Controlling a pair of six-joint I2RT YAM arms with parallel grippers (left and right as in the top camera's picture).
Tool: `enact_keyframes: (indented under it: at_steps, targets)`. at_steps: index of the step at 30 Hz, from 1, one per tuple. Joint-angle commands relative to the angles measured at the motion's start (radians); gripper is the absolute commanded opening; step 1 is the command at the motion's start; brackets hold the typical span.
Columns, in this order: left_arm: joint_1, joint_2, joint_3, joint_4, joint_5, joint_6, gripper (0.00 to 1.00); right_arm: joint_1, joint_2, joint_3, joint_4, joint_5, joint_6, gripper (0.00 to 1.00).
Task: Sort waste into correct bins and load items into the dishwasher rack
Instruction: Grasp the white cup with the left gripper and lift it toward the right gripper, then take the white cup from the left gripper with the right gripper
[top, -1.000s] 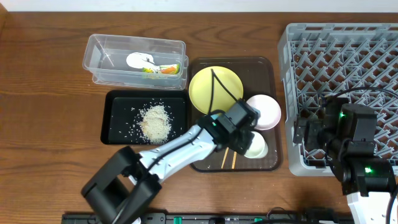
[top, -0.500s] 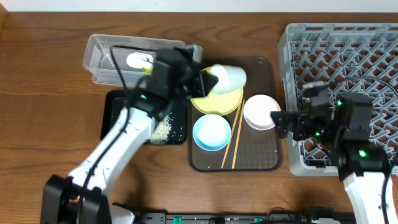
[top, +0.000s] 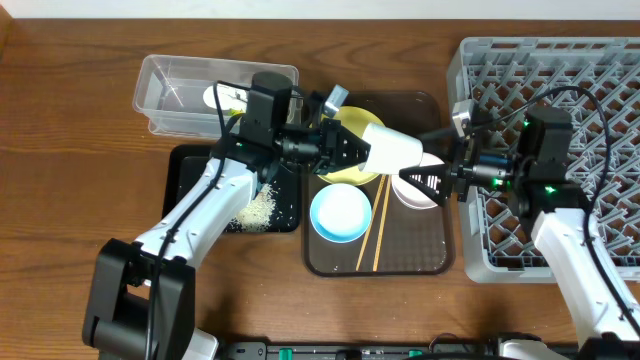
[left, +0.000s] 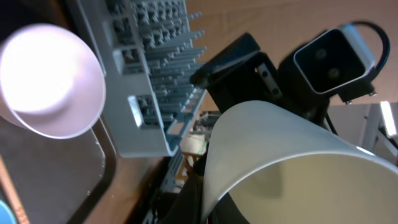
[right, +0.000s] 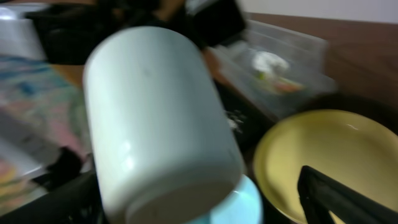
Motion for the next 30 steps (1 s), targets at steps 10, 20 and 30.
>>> enact_keyframes:
  at_steps: [10,20,30]
  targets:
    - [-0.042,0.000,0.005,0.005,0.066,-0.017,0.06,0.064,0.018,0.013,0.059,-0.140,0.019,0.67]
    - [-0.030,0.000,0.003,-0.030,-0.108,0.146,0.44,0.063,0.018,0.013,0.048,0.043,0.040,0.53]
    - [0.102,-0.095,0.004,-0.422,-0.711,0.423,0.62,0.023,-0.082,0.045,-0.238,0.634,0.071,0.48]
